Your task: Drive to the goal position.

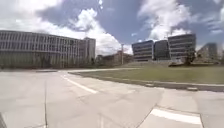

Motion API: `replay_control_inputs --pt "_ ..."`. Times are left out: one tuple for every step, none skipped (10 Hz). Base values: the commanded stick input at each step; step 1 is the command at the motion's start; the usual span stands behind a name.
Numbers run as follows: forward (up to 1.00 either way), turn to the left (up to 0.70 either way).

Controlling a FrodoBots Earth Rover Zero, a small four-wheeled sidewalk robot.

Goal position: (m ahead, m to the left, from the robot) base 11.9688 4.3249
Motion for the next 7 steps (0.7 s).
replay_control_inputs --pt "0.70 0.05" --pt "0.70 0.01" --pt "0.70 0.01" --pt "0.70 0.01" --pt "0.70 0.01" --pt "0.70 0.01" --pt "0.70 0.01"
